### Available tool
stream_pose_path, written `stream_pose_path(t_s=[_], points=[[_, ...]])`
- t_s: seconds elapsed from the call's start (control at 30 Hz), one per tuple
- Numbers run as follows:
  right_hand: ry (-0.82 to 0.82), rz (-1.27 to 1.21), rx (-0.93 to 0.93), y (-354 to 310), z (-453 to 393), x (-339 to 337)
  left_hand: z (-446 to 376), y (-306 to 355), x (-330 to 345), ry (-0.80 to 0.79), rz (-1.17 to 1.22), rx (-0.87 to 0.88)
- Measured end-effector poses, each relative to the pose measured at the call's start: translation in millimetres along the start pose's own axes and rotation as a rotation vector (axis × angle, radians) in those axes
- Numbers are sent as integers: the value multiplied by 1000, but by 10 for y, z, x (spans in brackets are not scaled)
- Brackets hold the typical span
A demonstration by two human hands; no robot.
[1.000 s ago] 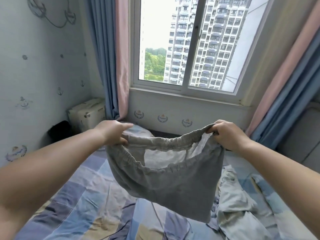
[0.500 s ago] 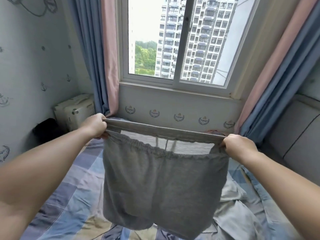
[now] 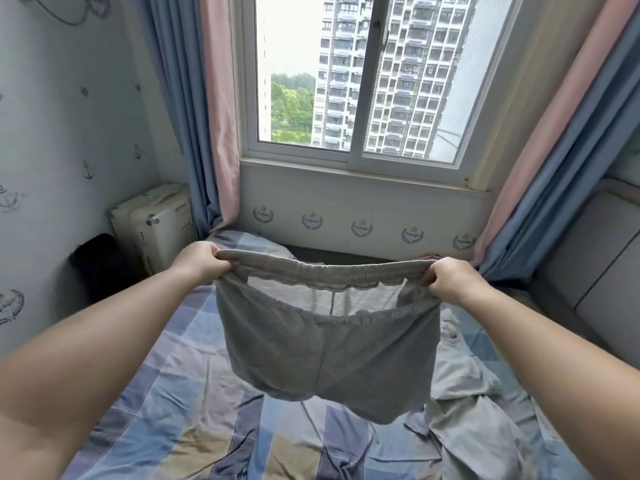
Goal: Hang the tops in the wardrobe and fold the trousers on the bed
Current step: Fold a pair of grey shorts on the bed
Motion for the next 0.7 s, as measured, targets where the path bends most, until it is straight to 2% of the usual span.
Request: stream_pose_path(t_s=[0.17,0.3,0.4,0.57,0.7], points=[[-7,117,11,289,76,128,-40,-178,0,-8,-315,46],[-178,112,106,448,209,329,-73,-339,131,-93,-59,-129],[-274,-176,313,538,310,492,-84,-445,259,-45,92,-273],[-230,-553,540,671,285,827,3,-644,738,-214,271,-487],[-176,-560,664,864,198,1338,46,-731,1258,-276,328,-605]])
Point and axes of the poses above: each hand's wrist, its own z-axis away from the middle knuckle, its own x-axis out of the palm, y = z × x, the point moved 4 cm from there along -z, towards the middle knuckle, and after that the axes turned 12 degrees about y, right-handed, at the moved point
